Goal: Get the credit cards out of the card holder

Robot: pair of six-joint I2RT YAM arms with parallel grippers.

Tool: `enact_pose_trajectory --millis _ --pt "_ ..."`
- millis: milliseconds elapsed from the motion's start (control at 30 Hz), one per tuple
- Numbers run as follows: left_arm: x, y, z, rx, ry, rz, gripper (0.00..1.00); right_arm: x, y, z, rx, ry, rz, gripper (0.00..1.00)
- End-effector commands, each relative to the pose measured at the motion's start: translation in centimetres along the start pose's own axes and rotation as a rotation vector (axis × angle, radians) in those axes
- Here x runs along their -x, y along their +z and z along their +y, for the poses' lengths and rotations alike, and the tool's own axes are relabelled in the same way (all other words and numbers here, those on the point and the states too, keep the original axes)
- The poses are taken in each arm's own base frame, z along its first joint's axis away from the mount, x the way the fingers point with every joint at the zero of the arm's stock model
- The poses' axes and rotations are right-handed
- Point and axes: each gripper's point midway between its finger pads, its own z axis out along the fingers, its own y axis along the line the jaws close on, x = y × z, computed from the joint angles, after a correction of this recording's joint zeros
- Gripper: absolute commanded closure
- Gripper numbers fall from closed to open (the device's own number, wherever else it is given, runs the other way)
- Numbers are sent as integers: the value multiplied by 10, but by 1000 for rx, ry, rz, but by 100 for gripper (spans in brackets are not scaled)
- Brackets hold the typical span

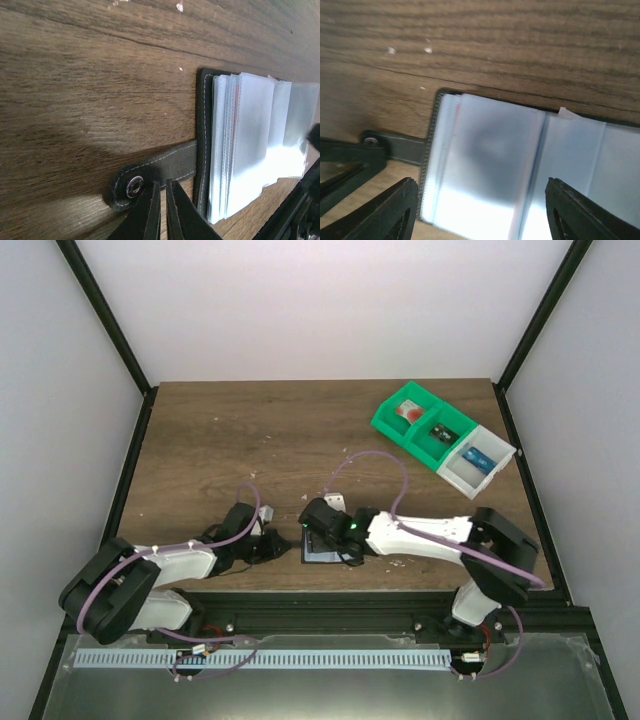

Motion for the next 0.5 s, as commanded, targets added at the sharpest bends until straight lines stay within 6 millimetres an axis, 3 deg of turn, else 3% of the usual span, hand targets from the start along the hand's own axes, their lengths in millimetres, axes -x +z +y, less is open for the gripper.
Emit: enact_pose_trajectory --millis 0,467 --pt "-15 2 14 27 -35 49 92 4 12 6 -35 5 -1 25" --pt "-17 -1 17 34 -34 43 92 -15 46 -4 -113 -22 58 28"
